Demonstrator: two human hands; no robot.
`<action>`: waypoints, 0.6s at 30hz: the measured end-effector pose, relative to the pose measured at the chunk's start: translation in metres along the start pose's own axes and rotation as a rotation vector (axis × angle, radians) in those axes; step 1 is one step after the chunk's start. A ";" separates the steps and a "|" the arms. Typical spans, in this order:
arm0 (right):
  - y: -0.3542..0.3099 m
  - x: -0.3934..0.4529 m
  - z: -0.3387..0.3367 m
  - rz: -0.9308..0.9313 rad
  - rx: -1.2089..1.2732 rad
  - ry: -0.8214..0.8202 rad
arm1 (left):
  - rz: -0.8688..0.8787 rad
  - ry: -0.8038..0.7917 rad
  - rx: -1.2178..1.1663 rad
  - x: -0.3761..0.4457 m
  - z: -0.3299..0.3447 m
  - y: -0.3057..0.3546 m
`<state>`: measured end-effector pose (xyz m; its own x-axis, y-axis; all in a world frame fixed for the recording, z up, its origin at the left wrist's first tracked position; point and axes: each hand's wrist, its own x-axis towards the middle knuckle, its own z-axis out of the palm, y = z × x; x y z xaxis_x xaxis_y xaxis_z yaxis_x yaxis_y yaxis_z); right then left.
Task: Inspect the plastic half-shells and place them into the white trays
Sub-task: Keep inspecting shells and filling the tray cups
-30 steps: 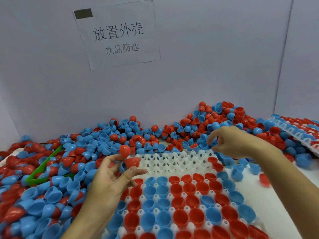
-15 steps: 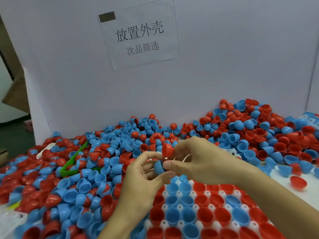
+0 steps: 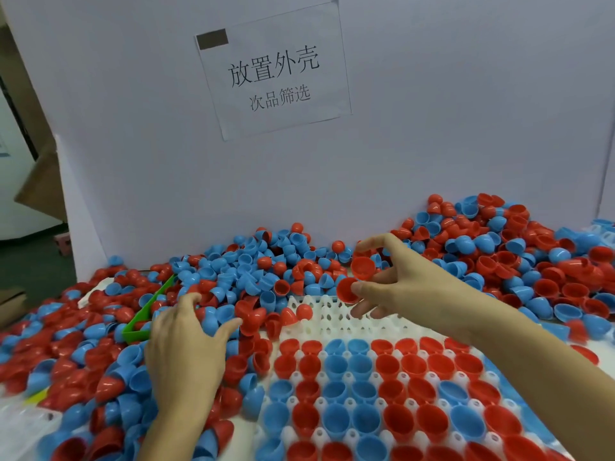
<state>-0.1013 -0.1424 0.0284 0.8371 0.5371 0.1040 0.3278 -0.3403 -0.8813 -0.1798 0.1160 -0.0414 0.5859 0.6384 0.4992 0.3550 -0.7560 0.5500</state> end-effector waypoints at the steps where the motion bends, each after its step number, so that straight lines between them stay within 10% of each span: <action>1: -0.001 0.000 0.000 -0.002 -0.003 -0.005 | 0.006 -0.015 0.094 -0.003 0.000 0.002; 9: -0.006 -0.007 0.010 -0.105 -0.104 -0.213 | 0.391 -0.528 -0.666 -0.050 0.000 0.058; 18: -0.009 -0.010 0.025 -0.239 -0.315 0.029 | 0.444 -0.359 -0.700 -0.056 0.003 0.059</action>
<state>-0.1238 -0.1256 0.0236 0.7314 0.6097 0.3055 0.6295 -0.4313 -0.6463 -0.1897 0.0354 -0.0386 0.7973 0.1366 0.5879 -0.4137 -0.5856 0.6971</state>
